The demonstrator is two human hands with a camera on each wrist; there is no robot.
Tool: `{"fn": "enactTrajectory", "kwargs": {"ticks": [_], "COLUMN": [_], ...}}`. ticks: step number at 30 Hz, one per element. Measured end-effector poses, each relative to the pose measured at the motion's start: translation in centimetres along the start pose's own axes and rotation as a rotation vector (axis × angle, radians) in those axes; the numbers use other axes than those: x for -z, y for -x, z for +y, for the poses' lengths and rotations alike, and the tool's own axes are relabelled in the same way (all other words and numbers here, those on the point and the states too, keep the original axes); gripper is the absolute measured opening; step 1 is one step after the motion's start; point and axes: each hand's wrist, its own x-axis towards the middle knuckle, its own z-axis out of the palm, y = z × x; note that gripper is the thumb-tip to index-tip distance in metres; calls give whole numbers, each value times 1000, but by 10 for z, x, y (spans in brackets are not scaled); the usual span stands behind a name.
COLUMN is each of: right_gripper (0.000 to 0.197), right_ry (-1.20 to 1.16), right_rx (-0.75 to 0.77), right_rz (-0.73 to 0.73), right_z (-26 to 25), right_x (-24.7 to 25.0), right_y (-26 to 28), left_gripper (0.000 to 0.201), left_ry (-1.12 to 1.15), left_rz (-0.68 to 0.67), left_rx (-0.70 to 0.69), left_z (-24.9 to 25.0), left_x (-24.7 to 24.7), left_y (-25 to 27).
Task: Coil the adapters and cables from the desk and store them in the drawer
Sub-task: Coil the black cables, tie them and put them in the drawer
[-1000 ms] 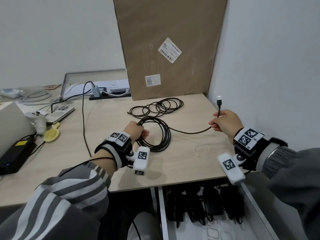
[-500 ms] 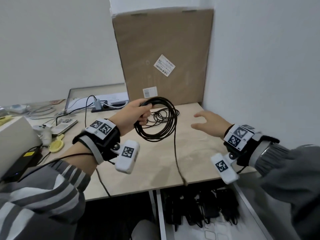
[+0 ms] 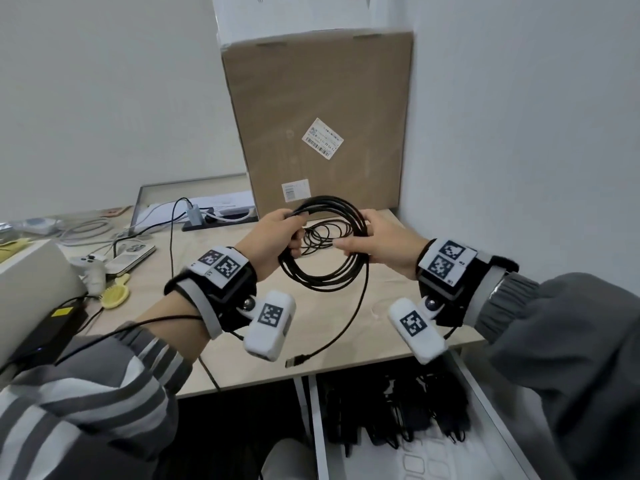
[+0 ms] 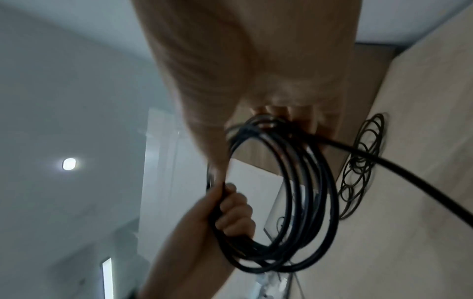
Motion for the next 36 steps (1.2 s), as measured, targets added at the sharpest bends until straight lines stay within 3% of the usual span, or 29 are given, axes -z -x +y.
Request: {"fn": "enactTrajectory", "kwargs": {"ticks": [3,6,7,10,11,14,16,22,24,27,29,31,33,36], "right_gripper": [8,7,9,7,5,5,12,12,14,7,21,28,23,15], "right_ry": [124,298,361,581,614,525,451,477,566,751,825,800,711,569], "right_rx": [62,141,155,215,244,298,297,220,225,217,252,276,265,187], "right_rz": [183,206,162,36,31,113,145,44,37,-116,-197,-182,-118,-31], "right_z": [9,10,8,6,5,2,0,3,4,11,16,17,20,28], "right_x": [-4,3,4,0,-3,-9,-5,5,4,-7,-16,-20,-15,0], "right_y": [-10,-10,-8,-4,-3,-2,1,4,5,15,20,20,16,11], "left_gripper": [21,18,22,56,57,18,15,18,18,9,9,11,16,25], "left_ry": [-79,-426,-554,-753,-815,-998,-964,-469,-537,-828,-887,-865,-780,-564], "left_rz": [-51,-83,-74,-70,-98,-149,-153,4,-56,-192,-289,-350,-318,-154], "left_rx": [35,66,23,-200,-260,-337,-311,-176,-151,-137,-116,-50,-19,13], "left_z": [-7,-9,-7,1,3,7,6,-18,-22,-21,-22,-26,-30,-36], "left_x": [-5,4,5,-9,-15,-29,-26,-15,-14,-14,-19,-24,-23,-13], "left_y": [3,6,8,13,15,15,12,9,12,16,19,21,20,14]}}
